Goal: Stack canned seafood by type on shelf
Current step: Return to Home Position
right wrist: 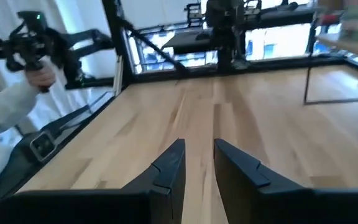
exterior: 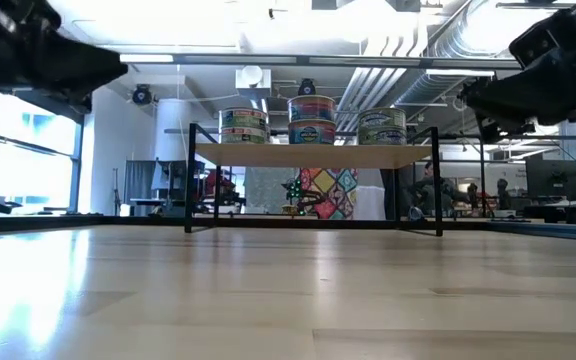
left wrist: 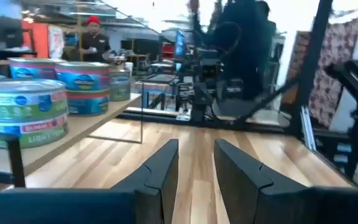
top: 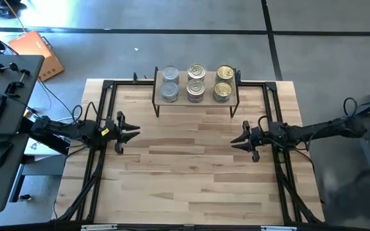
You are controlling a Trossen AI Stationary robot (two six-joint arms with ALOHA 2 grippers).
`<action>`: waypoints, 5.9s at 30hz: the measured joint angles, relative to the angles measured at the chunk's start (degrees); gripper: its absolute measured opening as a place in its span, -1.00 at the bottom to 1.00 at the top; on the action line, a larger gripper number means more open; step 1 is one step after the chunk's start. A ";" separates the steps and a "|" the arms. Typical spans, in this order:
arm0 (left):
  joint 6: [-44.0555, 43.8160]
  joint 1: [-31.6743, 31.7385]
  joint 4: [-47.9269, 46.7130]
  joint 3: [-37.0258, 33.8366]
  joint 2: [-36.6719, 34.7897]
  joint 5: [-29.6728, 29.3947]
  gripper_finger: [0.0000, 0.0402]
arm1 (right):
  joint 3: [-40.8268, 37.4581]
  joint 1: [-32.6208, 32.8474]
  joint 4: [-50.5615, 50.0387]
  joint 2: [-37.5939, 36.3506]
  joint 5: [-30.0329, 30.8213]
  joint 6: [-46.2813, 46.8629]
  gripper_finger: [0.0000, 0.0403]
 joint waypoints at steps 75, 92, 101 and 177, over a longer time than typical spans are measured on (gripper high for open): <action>5.54 15.02 -1.32 -0.53 5.18 21.90 -0.60 | -0.04 -7.62 -21.78 -25.75 7.62 0.46 -0.63; 5.49 15.03 -2.09 -0.53 5.18 21.18 -0.60 | -0.04 -7.62 -21.76 -25.73 7.62 0.46 -0.63; 5.49 15.03 -2.09 -0.53 5.18 21.14 -0.60 | -0.04 -7.62 -21.76 -25.73 7.64 0.46 -0.63; 5.48 15.01 -2.10 -0.53 5.18 21.20 -0.60 | -0.04 -7.60 -21.76 -25.73 7.62 0.44 -0.63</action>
